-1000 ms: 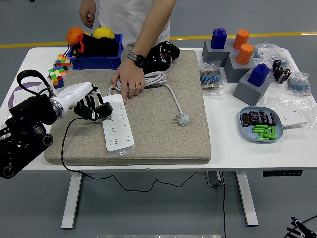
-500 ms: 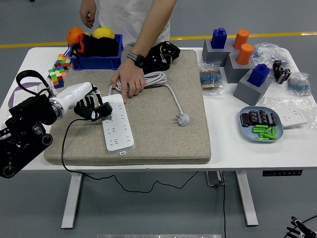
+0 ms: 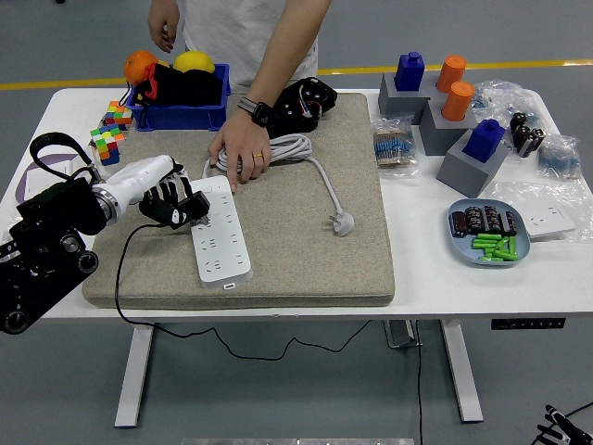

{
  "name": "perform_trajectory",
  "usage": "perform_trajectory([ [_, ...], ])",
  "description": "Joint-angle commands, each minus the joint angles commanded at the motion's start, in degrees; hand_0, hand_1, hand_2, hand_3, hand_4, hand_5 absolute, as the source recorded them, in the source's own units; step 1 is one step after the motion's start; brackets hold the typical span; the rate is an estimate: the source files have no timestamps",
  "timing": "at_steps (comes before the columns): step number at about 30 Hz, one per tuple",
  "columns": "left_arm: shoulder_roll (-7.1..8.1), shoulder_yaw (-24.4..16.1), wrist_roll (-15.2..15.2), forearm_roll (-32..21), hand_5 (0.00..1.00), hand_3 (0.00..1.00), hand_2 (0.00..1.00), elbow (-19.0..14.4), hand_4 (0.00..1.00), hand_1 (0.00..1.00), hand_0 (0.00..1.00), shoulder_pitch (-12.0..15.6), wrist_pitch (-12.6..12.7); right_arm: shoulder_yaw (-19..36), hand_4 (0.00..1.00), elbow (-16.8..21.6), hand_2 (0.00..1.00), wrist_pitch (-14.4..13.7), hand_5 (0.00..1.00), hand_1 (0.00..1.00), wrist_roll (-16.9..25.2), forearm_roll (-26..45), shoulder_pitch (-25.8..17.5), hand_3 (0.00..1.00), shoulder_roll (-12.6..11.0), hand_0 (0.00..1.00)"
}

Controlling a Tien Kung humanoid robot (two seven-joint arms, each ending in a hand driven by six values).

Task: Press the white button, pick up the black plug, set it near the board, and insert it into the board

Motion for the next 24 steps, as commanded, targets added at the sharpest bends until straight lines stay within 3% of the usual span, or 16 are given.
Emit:
perform_trajectory([
  [24, 0.41, -0.4, 0.4, -0.1, 0.002, 0.437, 0.332, -3.4, 0.811, 0.389, 0.316, 2.9, 0.0, -0.2, 0.721, 0.0, 0.55, 0.0, 0.475, 0.602, 0.1, 0.2, 0.0, 0.641, 0.0, 0.719],
])
